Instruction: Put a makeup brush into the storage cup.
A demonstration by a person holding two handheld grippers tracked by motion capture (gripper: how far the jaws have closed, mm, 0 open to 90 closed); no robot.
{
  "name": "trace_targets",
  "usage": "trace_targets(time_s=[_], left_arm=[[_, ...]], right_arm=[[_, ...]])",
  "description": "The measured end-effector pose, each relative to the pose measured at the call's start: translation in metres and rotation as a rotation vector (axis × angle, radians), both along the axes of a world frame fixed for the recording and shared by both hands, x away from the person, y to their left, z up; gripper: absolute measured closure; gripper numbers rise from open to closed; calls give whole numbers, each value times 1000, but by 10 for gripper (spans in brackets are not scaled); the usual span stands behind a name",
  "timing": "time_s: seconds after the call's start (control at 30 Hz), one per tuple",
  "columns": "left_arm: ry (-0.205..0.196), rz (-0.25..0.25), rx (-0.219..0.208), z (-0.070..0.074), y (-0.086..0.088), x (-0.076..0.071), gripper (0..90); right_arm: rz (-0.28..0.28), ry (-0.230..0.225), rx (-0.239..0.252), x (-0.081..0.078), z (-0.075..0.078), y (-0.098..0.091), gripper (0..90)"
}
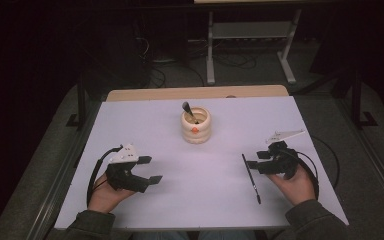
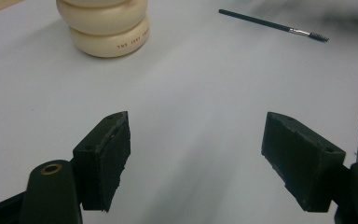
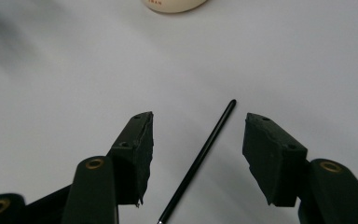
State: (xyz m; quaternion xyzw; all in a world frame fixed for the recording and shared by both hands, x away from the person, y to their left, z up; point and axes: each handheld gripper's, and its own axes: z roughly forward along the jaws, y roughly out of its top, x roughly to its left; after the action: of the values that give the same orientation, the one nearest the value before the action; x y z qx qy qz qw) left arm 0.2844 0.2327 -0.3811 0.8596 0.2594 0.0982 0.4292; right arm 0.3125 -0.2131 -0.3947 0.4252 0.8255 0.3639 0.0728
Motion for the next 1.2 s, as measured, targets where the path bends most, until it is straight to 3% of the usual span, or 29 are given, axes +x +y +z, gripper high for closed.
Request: trace_targets(time_s=[0.63,0.93,0.97,1.0,1.2], left_arm=[[6,-6,9,-1,-1,1,234],[6,-11,12,-1,-1,1,234],[7,-12,13,-1,-1,1,234],[7,-12,13,-1,-1,1,234],[8,-11,9,-1,-2,0,234]], right_arm=[[-1,75,-66,-8,-26,12,524],[10,109,-107,-13,-38,19,625],[10,109,-107,-13,-38,19,625],[23,95,-146,-15,-40,22,646],[17,66,-189,-17,-39,25,691]])
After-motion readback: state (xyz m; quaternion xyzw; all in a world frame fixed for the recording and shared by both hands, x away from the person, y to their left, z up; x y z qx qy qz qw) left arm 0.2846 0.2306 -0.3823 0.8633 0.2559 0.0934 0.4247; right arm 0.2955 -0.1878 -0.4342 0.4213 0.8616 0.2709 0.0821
